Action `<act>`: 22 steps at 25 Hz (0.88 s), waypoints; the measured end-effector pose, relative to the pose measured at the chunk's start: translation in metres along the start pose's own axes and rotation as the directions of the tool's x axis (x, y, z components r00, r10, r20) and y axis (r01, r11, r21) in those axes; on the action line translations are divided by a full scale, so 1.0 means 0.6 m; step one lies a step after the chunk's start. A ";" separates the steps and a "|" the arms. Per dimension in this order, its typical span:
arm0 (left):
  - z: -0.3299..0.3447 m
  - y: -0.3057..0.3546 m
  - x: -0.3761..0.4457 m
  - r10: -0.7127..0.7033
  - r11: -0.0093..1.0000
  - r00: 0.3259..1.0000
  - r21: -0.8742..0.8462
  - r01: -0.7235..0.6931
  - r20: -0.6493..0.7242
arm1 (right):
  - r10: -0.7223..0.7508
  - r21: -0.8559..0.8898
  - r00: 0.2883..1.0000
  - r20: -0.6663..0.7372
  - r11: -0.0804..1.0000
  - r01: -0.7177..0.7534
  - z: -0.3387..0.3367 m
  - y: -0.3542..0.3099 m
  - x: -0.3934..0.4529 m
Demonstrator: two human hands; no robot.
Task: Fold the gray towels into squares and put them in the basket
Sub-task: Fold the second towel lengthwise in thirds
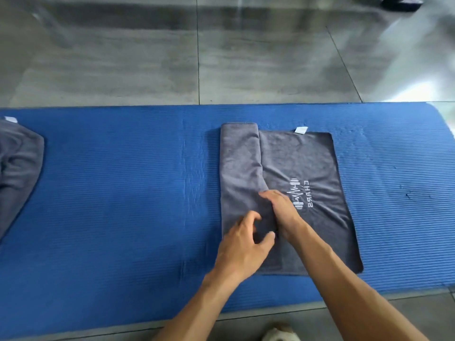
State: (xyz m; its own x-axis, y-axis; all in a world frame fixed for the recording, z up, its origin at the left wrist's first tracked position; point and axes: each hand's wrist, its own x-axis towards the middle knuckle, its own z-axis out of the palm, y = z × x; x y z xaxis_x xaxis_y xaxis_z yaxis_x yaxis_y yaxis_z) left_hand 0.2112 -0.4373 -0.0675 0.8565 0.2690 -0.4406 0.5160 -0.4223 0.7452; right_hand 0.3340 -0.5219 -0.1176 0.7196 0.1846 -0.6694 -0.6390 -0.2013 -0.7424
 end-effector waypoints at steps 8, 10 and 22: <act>-0.002 -0.097 -0.001 -0.409 0.906 0.901 -0.187 0.381 -0.146 | 0.289 0.087 0.931 0.223 0.945 -0.314 -0.039 0.080 -0.110; -0.006 -0.097 -0.001 -0.479 0.844 0.874 -0.316 0.432 -0.085 | 0.295 0.160 0.908 0.298 0.922 -0.352 -0.028 0.093 -0.123; -0.003 -0.140 -0.016 -0.485 0.727 0.864 -0.487 0.484 0.134 | 0.254 -0.038 0.959 0.128 0.967 -0.251 -0.015 0.126 -0.142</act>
State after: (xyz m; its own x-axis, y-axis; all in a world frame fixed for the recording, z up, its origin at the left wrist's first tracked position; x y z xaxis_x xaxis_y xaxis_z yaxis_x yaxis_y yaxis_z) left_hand 0.1594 -0.4027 -0.1251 0.4914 0.3214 -0.8095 0.7827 0.2447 0.5722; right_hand 0.2268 -0.5614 -0.1168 0.4928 0.2490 -0.8338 -0.7885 -0.2775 -0.5489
